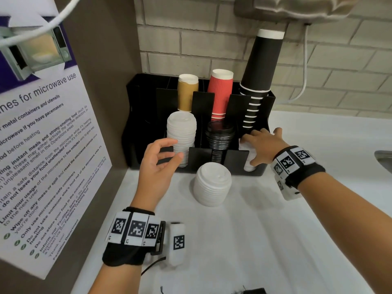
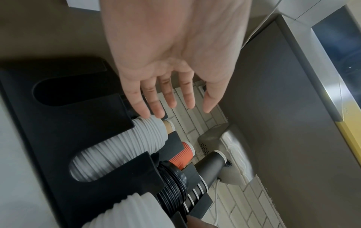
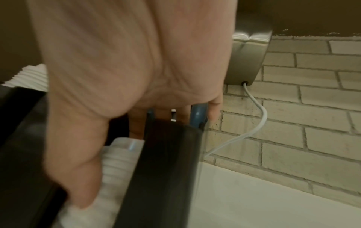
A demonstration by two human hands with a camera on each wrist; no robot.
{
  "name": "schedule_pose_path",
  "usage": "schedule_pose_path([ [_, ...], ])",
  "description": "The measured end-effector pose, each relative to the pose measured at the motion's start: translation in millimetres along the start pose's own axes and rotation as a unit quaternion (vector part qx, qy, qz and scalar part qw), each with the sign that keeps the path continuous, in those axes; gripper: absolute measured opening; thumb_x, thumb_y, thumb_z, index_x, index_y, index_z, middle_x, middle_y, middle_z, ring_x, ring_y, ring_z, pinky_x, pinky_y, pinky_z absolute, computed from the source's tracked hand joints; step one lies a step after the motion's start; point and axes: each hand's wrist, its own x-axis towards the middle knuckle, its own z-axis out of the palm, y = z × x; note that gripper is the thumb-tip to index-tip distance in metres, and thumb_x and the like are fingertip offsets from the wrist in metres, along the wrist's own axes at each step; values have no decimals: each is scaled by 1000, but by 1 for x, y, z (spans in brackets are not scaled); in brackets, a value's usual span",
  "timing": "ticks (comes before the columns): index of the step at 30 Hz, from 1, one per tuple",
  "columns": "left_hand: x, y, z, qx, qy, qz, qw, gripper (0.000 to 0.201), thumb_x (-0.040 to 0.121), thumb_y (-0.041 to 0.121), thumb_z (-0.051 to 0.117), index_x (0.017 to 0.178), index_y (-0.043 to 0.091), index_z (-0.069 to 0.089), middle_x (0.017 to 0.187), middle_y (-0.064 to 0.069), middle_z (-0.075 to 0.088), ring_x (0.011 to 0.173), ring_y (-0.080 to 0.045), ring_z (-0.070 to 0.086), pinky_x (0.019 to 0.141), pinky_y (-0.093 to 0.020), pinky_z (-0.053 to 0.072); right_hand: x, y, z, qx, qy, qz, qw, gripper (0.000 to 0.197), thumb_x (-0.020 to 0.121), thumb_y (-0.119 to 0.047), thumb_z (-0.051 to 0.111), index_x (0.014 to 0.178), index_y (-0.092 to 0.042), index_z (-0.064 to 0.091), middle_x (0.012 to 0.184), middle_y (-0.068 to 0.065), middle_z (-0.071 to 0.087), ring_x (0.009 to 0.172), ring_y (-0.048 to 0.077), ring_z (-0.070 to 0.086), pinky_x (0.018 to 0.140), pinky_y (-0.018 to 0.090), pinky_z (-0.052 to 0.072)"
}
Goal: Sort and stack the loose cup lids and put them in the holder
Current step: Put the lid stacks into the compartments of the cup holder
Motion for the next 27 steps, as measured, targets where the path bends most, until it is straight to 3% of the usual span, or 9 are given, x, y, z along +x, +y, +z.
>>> schedule_pose_path([
  [8,-1,0,0,-2,-4,2,1000,27,89,6,65,109,24,60,125,-9,57,99,-8,61,74,-3,44,-10,-10,14,-17,72,18,997,55,71,-42,71,117,-24,46,108,-5,55,102,19,51,90,44,30],
  [15,-1,0,2,0,-4,2,1000,26,89,6,66,109,22,60,125,-7,57,96,-4,61,73,-1,42,-9,-10,18,24,51,-3,998,74,72,-43,73,135,-30,37,126,-3,46,116,20,46,97,50,27],
  [23,0,-1,0,5,-1,0,1000,26,89,6,66,113,16,61,125,-7,57,98,-8,61,72,2,40,-13,-13,12,24,9,3,1000,78,72,-40,73,138,-31,32,128,-1,46,116,22,49,101,52,25],
  [25,0,-1,1,3,-3,-3,1000,26,89,6,66,112,18,61,126,-6,56,98,-8,61,72,1,40,-15,-11,5,41,-13,7,999,77,74,-34,72,139,-32,31,130,-1,45,118,21,48,102,53,24],
  [27,1,-2,0,4,-3,-5,1000,26,89,7,66,112,19,61,126,-6,56,99,-10,61,73,1,40,-21,-12,-4,84,11,16,996,68,79,-21,66,139,-31,35,133,-1,44,122,22,45,102,53,25],
])
